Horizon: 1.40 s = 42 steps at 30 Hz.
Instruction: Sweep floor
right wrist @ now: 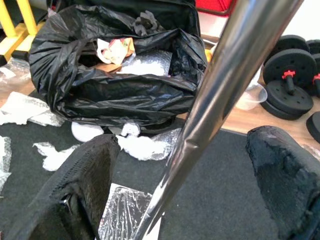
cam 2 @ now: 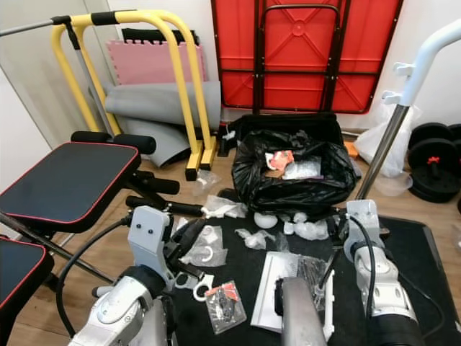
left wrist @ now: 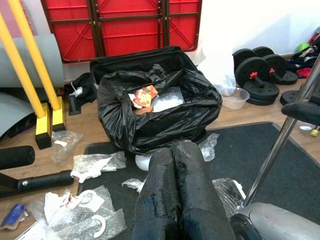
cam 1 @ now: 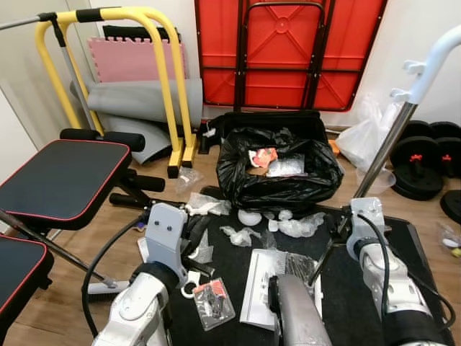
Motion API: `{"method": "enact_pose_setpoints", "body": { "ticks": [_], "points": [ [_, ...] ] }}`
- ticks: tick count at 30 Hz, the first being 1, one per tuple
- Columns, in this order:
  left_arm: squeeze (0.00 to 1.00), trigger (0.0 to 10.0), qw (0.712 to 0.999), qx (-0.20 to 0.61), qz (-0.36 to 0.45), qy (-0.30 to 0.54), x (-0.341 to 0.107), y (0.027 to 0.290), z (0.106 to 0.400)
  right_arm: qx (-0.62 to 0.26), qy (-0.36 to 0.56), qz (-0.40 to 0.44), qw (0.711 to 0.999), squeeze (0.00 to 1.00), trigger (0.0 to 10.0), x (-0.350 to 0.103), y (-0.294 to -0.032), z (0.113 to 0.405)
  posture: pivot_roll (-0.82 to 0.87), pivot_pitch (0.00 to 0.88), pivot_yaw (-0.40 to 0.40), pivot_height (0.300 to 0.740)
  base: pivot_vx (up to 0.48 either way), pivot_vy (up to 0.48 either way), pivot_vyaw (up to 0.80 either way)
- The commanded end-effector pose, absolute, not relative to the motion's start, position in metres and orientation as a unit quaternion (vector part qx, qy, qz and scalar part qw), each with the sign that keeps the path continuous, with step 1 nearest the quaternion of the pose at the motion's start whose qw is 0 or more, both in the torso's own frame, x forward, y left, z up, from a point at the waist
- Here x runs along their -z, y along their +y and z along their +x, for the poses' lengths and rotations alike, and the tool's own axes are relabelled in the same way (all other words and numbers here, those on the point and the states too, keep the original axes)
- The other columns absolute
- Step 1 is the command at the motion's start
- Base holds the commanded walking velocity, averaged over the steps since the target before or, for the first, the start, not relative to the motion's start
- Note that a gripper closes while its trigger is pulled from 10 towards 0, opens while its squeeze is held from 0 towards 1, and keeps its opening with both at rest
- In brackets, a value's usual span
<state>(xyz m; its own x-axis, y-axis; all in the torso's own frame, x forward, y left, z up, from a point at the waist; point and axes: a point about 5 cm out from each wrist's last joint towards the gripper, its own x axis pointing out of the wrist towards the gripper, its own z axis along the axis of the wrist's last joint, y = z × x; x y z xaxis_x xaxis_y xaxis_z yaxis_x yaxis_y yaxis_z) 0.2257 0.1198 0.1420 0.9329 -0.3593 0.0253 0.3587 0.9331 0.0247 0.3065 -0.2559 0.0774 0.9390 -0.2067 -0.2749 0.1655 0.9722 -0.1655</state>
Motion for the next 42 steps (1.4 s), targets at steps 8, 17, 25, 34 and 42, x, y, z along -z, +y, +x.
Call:
{"method": "enact_pose_setpoints", "body": {
  "ticks": [8,17,25,34,42],
  "points": [
    [0.00,10.0,0.978,0.208,0.008,-0.010,-0.143,0.117,0.220,0.094,0.131,-0.021,0.987,0.00,10.0,-0.084,-0.253,0.320,-0.08,0.040,-0.037,0.425,0.000,0.000,0.00],
    [0.00,10.0,0.978,0.209,0.004,-0.010,-0.145,0.116,0.218,0.088,0.129,-0.021,0.988,0.00,10.0,-0.086,-0.247,0.328,-0.07,0.055,-0.035,0.395,0.000,0.000,0.00],
    [0.00,10.0,0.978,0.209,-0.001,-0.008,-0.145,0.116,0.216,0.079,0.091,-0.058,0.991,0.00,10.0,-0.095,-0.248,0.332,-0.07,0.062,-0.039,0.390,0.000,0.000,0.00],
    [0.00,10.0,0.978,0.209,-0.005,-0.008,-0.146,0.115,0.216,0.078,0.041,-0.056,0.995,0.00,1.2,-0.110,-0.250,0.335,-0.07,0.061,-0.040,0.390,0.000,0.000,0.00],
    [0.00,10.0,0.978,0.208,-0.007,-0.008,-0.146,0.115,0.217,0.078,0.031,-0.050,0.995,0.00,0.0,-0.113,-0.252,0.337,-0.07,0.057,-0.043,0.390,0.000,0.000,0.00]
  ]
}}
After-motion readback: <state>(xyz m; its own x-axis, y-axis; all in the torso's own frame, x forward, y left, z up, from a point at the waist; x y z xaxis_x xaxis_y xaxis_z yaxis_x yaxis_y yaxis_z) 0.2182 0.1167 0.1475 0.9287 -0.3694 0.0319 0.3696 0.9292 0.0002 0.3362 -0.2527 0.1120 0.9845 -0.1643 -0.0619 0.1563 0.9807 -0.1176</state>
